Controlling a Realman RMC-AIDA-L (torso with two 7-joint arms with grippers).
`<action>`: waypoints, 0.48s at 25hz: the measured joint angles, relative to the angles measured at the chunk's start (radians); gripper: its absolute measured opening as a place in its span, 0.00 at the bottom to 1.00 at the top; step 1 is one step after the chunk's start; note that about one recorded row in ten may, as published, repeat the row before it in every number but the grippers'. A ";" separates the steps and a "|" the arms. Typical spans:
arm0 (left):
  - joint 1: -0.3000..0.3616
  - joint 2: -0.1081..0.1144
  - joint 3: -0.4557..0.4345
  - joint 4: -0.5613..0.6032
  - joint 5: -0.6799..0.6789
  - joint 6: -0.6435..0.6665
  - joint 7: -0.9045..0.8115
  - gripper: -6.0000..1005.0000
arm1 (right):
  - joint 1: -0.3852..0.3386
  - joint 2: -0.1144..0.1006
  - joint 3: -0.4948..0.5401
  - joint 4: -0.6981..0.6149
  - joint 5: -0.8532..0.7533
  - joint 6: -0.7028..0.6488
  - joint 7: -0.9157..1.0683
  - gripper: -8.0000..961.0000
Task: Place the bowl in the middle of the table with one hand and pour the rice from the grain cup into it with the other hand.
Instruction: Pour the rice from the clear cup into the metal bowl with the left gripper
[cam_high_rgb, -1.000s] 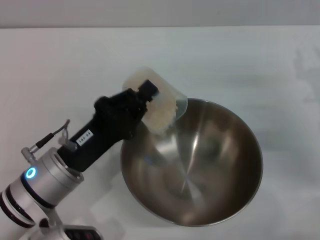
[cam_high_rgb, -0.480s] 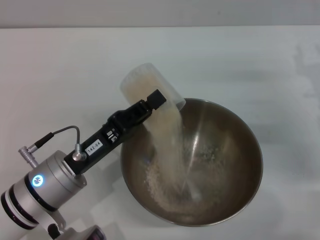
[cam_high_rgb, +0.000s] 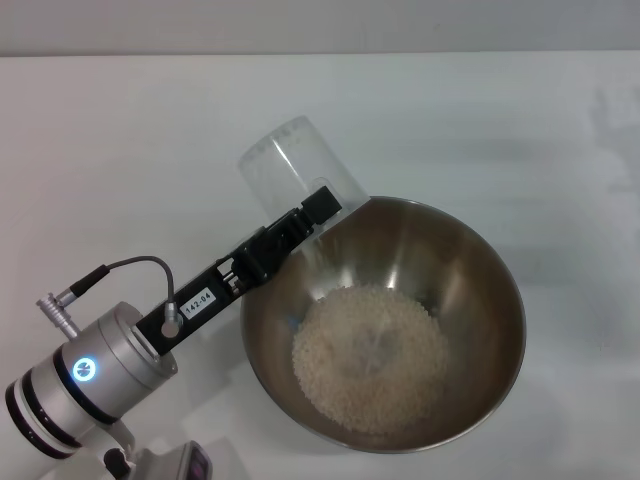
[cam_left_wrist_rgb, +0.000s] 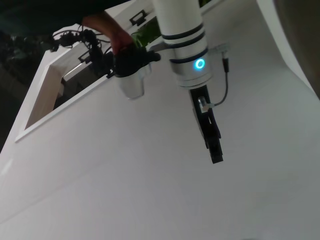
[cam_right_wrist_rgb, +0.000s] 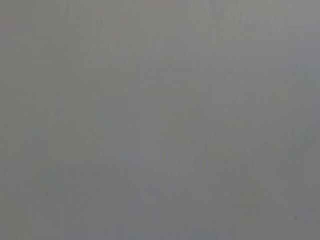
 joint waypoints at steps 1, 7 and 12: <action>0.000 0.000 0.000 0.002 0.000 -0.002 0.011 0.03 | 0.000 -0.001 0.000 0.000 0.000 0.000 0.000 0.52; -0.005 0.000 0.011 0.005 0.000 -0.024 0.066 0.03 | 0.000 -0.002 0.000 -0.001 0.001 0.000 0.000 0.52; 0.000 0.002 0.003 -0.006 -0.006 -0.020 0.021 0.03 | 0.000 -0.002 0.003 -0.001 0.001 0.000 0.000 0.52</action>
